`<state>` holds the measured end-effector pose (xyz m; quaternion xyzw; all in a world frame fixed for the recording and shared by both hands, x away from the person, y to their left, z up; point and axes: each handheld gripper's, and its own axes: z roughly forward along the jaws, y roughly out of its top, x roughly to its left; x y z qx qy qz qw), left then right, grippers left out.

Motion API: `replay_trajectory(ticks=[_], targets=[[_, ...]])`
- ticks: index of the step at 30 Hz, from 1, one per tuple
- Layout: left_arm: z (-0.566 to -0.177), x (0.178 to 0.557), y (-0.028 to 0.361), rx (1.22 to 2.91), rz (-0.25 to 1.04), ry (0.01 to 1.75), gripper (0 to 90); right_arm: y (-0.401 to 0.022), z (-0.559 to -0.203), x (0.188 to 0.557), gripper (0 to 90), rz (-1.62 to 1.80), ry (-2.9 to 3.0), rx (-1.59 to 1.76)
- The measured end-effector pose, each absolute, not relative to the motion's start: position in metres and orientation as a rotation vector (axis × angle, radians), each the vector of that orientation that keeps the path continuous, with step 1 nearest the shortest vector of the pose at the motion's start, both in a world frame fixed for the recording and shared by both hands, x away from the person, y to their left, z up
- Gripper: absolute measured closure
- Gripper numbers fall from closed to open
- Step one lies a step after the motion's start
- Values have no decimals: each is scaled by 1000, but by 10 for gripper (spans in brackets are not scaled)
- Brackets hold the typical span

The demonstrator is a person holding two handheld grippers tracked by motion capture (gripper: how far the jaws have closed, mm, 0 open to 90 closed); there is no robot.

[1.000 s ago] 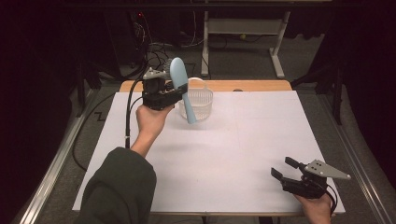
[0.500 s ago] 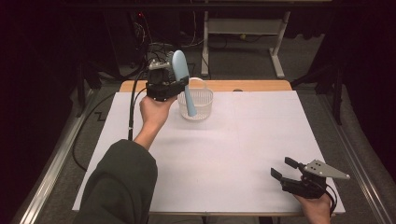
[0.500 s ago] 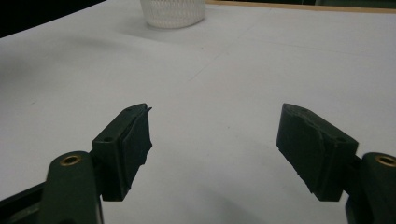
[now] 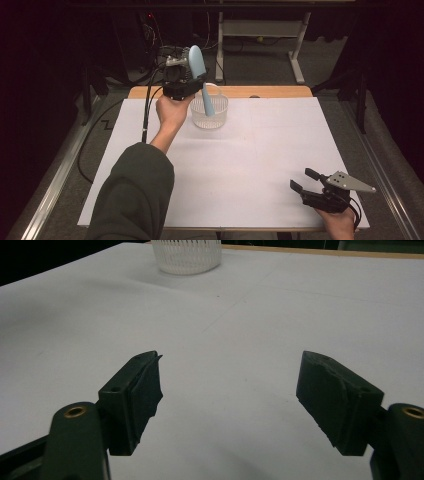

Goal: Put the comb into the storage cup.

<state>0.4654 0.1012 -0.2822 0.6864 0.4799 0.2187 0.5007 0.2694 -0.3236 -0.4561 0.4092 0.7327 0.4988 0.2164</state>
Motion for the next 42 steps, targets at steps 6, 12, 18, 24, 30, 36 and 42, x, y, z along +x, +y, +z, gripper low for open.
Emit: replay_trajectory(ticks=[6,12,18,24,30,36,42], targets=[[-284,473,99,1651,540,1179,522,-324,-456,269,266,1383,2030,1135],[-289,481,99,1631,553,1195,522,-323,-456,270,265,1388,2035,1132],[-294,485,97,1633,555,1204,521,-323,-456,270,261,1388,2037,1133],[-299,487,91,1646,573,1200,521,-322,-456,269,261,1393,2042,1124],[-303,488,88,1650,592,1208,519,-322,-456,270,261,1395,2045,1124],[-314,491,86,1668,592,1226,517,-322,-456,269,261,1399,2046,1125],[-322,494,85,1677,582,1242,517,-322,-456,270,261,1399,2049,1125]])
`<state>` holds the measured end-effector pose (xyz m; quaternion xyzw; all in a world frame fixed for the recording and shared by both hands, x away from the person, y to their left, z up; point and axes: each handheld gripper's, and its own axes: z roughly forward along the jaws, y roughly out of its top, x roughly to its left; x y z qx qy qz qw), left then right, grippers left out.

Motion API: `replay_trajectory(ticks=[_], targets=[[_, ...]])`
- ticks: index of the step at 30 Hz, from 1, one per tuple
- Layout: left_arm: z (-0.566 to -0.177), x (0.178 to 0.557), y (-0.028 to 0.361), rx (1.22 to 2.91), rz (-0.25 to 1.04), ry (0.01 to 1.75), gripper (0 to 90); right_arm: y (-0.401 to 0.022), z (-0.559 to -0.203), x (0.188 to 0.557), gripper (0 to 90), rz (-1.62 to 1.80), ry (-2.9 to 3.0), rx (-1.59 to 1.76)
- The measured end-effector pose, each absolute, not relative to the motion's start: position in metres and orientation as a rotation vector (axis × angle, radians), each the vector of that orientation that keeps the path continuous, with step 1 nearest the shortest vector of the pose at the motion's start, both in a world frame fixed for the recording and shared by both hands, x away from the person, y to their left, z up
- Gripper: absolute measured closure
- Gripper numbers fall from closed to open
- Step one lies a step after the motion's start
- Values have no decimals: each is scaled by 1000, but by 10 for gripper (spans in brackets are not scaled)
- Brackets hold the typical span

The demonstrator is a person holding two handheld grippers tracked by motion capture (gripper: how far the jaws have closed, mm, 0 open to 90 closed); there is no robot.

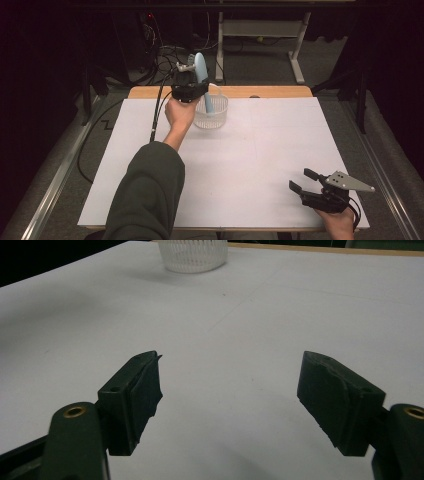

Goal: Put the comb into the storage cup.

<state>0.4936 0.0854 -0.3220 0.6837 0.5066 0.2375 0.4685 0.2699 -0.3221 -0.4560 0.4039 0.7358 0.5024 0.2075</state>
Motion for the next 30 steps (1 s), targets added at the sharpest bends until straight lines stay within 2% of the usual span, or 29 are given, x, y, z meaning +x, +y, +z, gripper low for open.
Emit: replay_trajectory(ticks=[30], targets=[[-354,495,84,1688,552,1294,511,-322,-456,271,263,1394,2057,1121]])
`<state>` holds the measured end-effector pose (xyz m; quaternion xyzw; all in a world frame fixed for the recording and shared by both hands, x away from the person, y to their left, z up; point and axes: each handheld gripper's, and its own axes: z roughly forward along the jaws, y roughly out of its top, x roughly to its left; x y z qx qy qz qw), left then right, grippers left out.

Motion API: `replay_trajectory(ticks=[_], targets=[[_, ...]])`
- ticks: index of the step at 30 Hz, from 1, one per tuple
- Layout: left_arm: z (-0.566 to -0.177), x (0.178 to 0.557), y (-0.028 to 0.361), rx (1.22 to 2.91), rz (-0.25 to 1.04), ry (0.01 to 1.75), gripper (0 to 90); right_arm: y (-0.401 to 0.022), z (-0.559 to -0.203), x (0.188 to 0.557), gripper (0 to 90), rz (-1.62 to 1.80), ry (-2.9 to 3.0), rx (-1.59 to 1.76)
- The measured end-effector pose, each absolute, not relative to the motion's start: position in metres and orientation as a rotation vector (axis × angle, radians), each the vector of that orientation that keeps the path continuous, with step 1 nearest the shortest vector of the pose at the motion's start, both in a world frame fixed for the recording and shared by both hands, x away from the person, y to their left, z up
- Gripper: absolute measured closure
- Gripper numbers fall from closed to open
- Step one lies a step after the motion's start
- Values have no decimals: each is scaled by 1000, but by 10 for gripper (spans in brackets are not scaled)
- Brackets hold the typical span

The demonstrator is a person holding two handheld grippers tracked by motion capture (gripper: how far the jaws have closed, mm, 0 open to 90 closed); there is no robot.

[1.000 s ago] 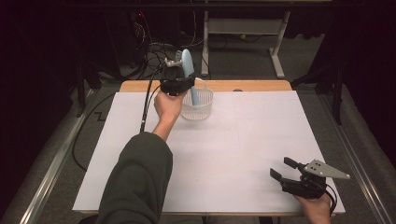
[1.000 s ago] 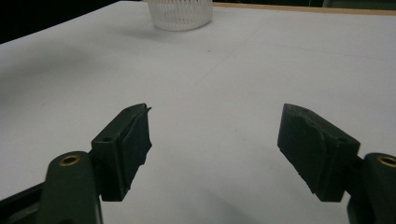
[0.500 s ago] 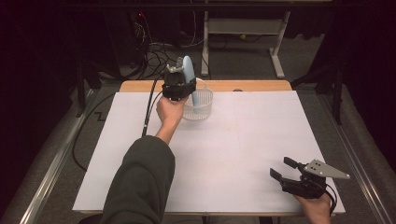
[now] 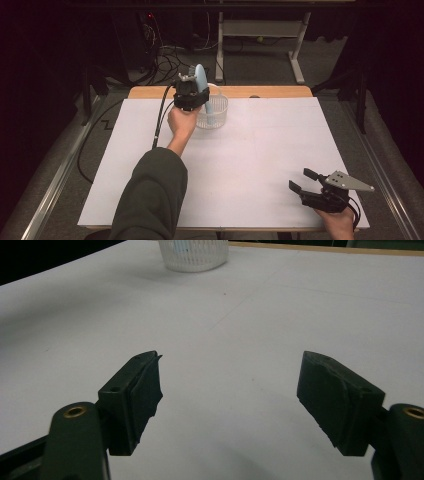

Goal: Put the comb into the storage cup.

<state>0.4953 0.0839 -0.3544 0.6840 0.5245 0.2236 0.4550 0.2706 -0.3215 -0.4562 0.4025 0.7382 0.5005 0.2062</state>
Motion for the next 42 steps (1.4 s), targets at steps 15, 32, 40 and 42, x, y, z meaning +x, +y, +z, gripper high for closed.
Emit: replay_trajectory(ticks=[15,32,40,42], targets=[[-365,495,85,1725,535,1313,504,-321,-457,271,264,1391,2063,1118],[-371,492,92,1737,532,1319,487,-321,-457,271,267,1389,2059,1120],[-370,490,95,1761,548,1313,467,-321,-457,271,269,1383,2061,1115],[-370,490,96,1770,561,1310,458,-321,-457,271,269,1383,2061,1115]])
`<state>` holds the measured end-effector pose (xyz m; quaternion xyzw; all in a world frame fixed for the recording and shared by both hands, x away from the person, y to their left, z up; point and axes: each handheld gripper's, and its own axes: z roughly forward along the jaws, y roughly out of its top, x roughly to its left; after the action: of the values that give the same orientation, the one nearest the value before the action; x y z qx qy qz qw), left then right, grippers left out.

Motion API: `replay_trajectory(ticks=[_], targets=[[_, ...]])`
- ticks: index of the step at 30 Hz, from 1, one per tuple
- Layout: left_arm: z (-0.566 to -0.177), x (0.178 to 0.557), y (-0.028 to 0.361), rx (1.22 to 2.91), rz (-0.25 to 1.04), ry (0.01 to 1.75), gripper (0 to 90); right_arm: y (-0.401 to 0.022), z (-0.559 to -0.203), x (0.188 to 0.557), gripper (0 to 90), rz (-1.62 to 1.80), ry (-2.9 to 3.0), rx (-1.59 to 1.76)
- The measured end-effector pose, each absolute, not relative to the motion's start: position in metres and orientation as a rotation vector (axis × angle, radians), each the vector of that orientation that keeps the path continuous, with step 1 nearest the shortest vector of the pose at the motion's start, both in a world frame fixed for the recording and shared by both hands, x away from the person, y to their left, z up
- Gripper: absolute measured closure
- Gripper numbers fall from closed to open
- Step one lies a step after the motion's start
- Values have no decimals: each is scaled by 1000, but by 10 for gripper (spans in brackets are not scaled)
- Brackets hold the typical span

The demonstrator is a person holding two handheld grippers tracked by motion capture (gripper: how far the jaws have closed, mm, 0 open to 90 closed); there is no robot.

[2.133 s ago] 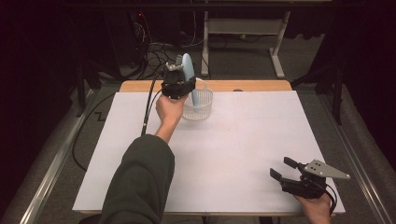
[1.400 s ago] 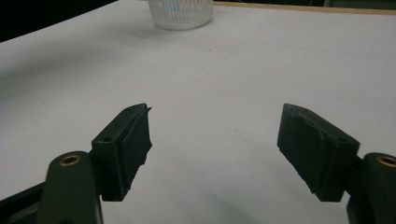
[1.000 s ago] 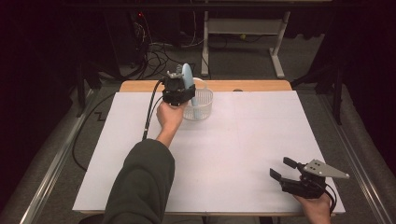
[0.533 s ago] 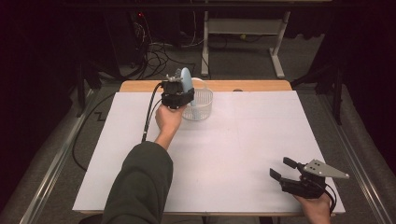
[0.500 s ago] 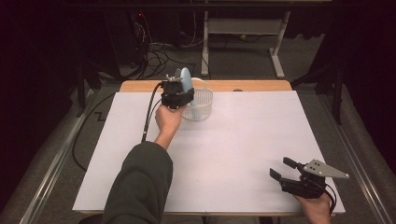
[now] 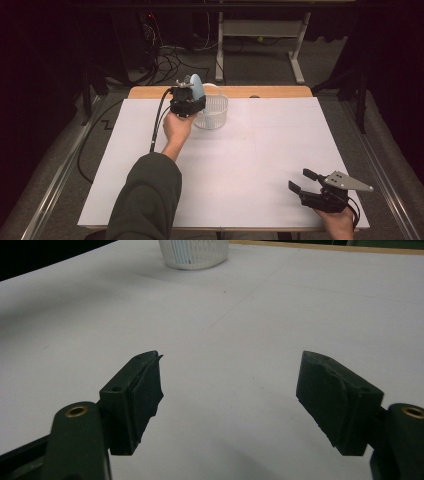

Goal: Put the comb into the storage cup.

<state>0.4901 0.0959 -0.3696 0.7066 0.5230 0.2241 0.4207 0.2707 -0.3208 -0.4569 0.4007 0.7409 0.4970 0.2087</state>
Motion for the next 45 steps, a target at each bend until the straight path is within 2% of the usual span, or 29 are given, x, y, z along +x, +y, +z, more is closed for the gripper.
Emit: replay_trajectory(ticks=[17,45], targets=[[-370,491,108,1859,618,1353,365,-321,-456,270,274,1380,2055,1116],[-383,492,129,1844,522,1435,313,-320,-457,270,273,1380,2061,1113]])
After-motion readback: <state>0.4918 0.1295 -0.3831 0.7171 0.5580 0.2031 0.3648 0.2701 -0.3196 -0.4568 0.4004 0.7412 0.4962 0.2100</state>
